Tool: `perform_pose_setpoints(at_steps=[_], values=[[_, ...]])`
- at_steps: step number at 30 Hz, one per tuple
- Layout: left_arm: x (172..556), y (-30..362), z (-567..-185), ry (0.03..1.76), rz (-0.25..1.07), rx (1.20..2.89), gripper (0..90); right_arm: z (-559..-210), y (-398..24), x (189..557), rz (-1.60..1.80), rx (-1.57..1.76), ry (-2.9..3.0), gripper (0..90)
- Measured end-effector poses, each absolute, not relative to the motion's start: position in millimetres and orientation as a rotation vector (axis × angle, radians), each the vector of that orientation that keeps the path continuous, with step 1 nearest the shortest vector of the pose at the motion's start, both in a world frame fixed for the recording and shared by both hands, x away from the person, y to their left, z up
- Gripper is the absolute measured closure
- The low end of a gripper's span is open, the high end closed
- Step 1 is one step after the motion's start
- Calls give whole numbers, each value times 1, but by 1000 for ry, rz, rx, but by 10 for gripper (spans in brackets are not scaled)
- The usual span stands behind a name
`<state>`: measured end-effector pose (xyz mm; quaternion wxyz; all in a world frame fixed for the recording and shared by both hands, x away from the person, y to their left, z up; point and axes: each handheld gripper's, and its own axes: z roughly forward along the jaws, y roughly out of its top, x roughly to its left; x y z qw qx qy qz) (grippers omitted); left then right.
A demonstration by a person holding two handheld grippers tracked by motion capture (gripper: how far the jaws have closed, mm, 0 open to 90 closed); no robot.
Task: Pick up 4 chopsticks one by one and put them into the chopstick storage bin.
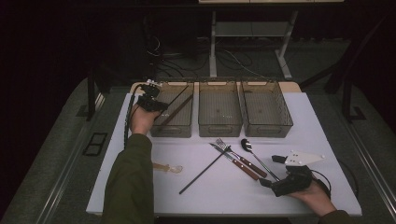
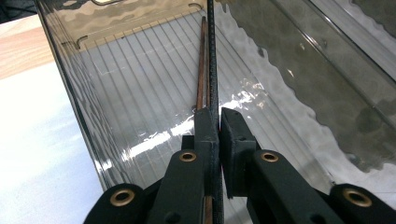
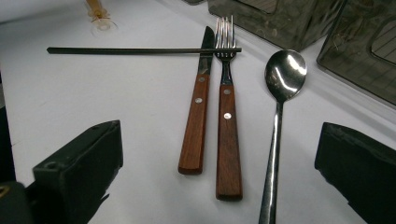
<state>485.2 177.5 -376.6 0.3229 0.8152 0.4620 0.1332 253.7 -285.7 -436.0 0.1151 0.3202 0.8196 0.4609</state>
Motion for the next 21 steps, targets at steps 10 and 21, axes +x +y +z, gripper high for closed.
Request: perform_pose_setpoints(at_steps=[10,21], values=[[489,178,-382,1206,319,2146,849,-436,-286,254,1350,939,2403,12],[484,175,-376,1171,317,2096,625,-436,-286,254,1350,937,2402,12]])
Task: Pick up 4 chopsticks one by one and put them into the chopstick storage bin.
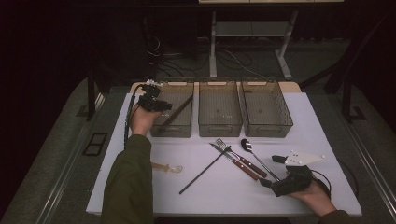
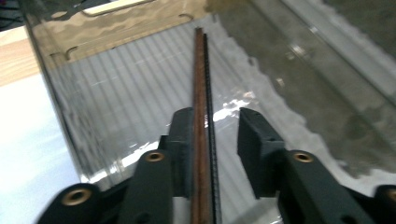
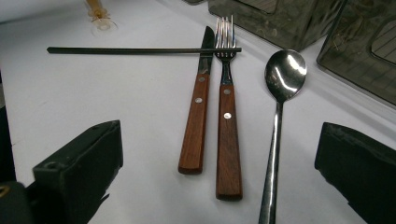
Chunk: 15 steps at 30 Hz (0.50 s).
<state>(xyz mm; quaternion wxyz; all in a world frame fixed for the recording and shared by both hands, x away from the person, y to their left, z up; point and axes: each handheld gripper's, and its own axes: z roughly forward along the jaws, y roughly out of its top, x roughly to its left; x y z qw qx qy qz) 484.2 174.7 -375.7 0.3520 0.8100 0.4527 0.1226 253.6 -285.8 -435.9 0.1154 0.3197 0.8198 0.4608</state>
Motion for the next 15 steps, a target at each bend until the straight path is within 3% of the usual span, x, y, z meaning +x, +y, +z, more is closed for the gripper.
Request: perform_pose_setpoints(at_steps=[5,15], values=[[477,174,-368,1145,289,2082,510,-436,-286,253,1347,938,2403,12],[449,169,-352,1026,269,2026,409,-436,-285,253,1344,942,2400,12]])
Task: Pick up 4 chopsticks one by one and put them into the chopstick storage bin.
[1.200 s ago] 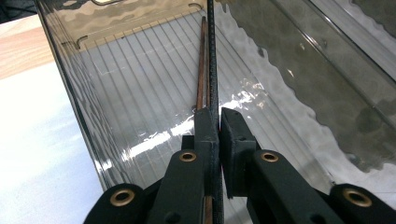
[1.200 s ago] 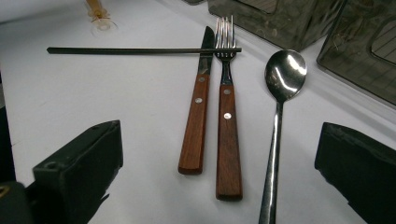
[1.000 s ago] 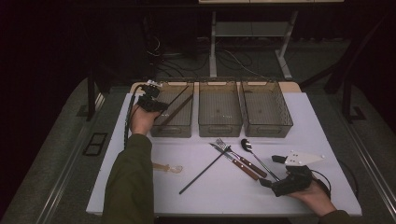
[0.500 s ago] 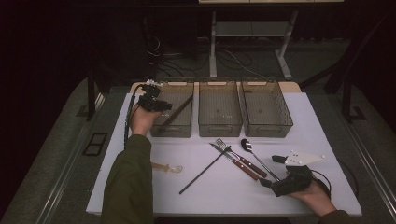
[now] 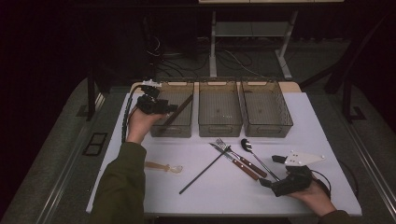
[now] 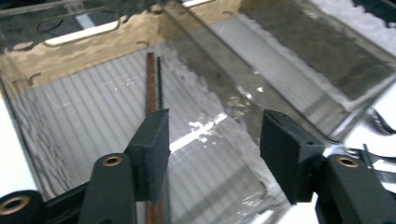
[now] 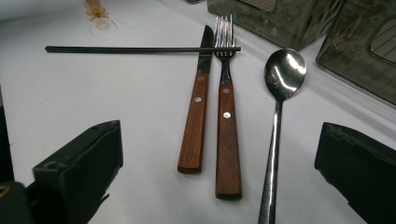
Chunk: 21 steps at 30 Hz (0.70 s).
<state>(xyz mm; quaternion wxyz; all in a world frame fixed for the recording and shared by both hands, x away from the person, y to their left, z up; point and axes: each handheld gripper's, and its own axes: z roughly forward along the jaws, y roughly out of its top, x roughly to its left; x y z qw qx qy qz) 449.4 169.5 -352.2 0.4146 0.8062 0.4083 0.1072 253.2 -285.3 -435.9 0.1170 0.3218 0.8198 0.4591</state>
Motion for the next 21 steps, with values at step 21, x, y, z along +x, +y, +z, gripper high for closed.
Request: perform_pose_setpoints(at_steps=[21], values=[[382,148,-358,917,232,2061,312,-436,-285,253,1339,942,2397,12]])
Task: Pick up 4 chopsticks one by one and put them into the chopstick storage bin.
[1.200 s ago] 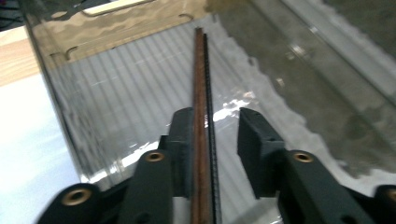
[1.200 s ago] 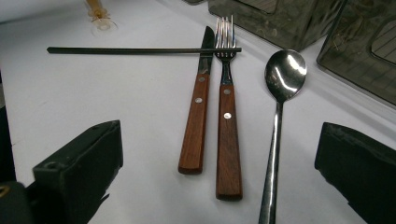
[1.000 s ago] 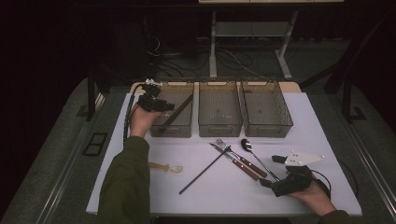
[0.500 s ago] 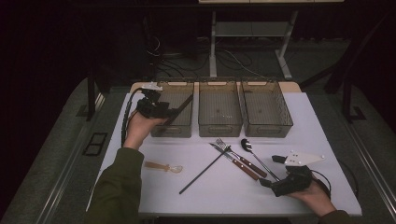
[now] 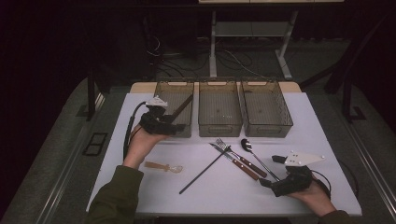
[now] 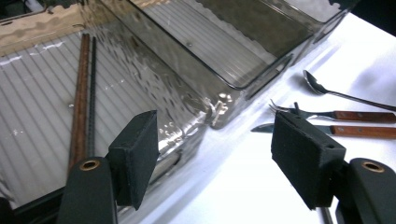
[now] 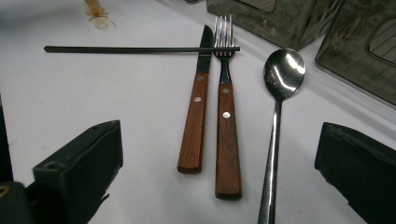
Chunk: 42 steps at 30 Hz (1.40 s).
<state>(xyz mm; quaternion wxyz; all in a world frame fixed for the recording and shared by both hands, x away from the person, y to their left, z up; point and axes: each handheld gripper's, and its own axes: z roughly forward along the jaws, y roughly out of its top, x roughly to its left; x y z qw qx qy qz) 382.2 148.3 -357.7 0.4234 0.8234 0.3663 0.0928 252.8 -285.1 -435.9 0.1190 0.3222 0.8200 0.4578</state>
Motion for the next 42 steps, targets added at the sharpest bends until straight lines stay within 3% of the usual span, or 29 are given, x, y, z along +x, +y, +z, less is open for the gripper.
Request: perform_pose_setpoints(at_steps=[31,42], values=[[315,105,-396,805,195,2106,276,-439,-293,258,1346,1021,2351,12],[301,87,-413,769,167,2154,329,-441,-297,265,1333,1063,2324,12]])
